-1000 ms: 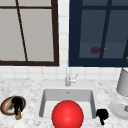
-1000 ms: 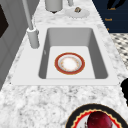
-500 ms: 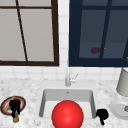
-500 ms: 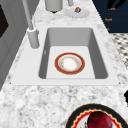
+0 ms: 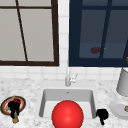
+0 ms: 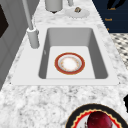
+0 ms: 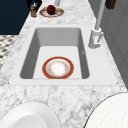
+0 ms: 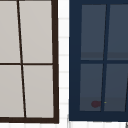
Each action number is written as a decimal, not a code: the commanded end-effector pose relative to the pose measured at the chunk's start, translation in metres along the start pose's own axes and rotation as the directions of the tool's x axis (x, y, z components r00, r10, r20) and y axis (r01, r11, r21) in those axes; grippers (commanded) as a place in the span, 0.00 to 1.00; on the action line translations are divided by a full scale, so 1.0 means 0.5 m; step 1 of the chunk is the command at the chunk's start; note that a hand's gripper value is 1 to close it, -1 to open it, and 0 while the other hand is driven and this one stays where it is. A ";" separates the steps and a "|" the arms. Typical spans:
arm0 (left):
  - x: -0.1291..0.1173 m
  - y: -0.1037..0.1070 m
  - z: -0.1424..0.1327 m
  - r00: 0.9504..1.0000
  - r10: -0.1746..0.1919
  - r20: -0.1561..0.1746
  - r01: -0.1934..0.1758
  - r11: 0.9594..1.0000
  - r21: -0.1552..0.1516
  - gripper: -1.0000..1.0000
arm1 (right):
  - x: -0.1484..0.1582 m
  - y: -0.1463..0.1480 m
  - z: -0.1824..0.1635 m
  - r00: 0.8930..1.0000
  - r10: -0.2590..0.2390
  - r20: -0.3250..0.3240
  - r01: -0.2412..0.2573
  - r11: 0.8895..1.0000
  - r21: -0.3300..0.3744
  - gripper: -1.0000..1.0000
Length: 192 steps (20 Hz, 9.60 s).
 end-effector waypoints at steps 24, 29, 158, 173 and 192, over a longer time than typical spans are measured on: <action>0.078 0.003 0.015 1.000 0.006 -0.002 -0.006 1.000 0.007 0.00 | 0.000 0.000 0.000 1.000 0.000 0.000 0.000 1.000 0.000 0.50; 0.112 0.023 0.014 1.000 0.008 0.014 -0.008 1.000 0.020 0.00 | 0.000 0.000 0.000 1.000 0.000 0.000 0.000 1.000 0.000 0.50; -0.092 0.249 -0.456 0.914 -0.390 0.113 0.391 0.920 0.018 1.00 | 0.000 0.000 0.000 1.000 0.000 0.000 0.000 1.000 0.000 0.50; -0.184 0.182 -0.679 0.917 -0.389 0.092 0.391 0.920 -0.004 1.00 | 0.000 0.000 0.000 1.000 0.000 0.000 0.000 1.000 0.000 0.50; -0.512 0.032 -0.883 0.903 -0.422 0.075 0.422 0.906 0.019 1.00 | 0.000 0.000 0.000 1.000 0.000 0.000 0.000 1.000 0.000 0.50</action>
